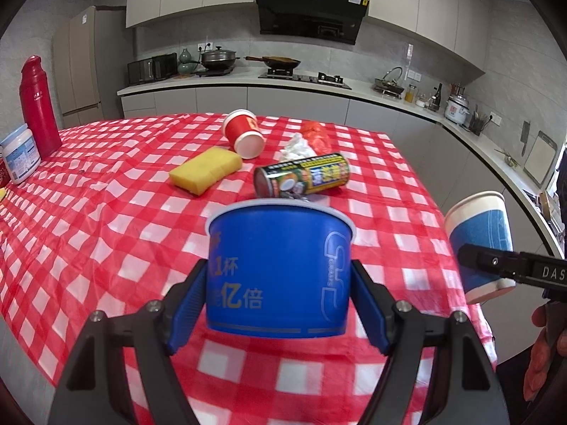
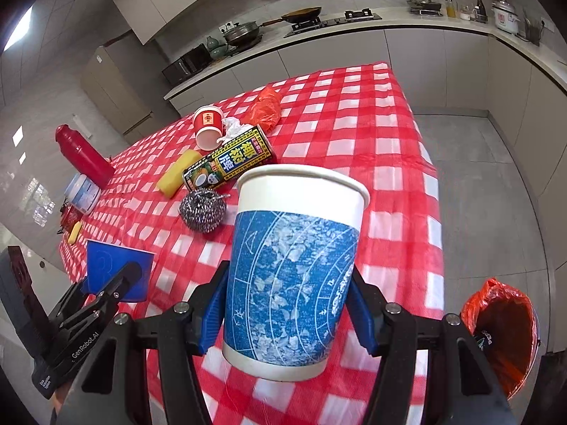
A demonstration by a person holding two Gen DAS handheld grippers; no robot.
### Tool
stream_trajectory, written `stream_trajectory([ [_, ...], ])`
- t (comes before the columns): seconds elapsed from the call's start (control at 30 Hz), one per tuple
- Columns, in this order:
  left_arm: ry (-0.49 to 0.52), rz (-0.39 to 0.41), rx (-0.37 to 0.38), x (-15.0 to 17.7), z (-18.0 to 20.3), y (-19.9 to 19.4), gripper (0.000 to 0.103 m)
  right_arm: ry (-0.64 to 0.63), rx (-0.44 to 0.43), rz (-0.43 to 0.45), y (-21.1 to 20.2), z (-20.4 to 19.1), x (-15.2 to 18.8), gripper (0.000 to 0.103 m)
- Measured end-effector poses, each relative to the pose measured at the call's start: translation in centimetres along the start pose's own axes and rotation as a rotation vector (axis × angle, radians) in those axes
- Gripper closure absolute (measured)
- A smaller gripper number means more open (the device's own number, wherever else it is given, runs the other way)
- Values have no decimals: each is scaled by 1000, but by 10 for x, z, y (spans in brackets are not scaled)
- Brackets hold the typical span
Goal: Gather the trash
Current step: 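Carry the blue cup and blue bowl with both tools over the bin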
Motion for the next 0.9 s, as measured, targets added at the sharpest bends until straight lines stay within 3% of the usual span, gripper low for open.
stream_trajectory([
  [0.53,29,-4,68,21,75,-31,26,-18,15,7,-63,40,28,40],
  [0.9,59,-17,136,38,143,-36,26,25,86,15,-106,110,44,40],
])
Point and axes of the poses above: each gripper's, at about its wrist camera, not at the fingertips, and y roughly the way its jaws point, z to its right, x to its underside, the point moved 2 cm from there along y, roughly the way its jaws point, and after that the axes turned 15 degrees about z, right-handed, at the moved point
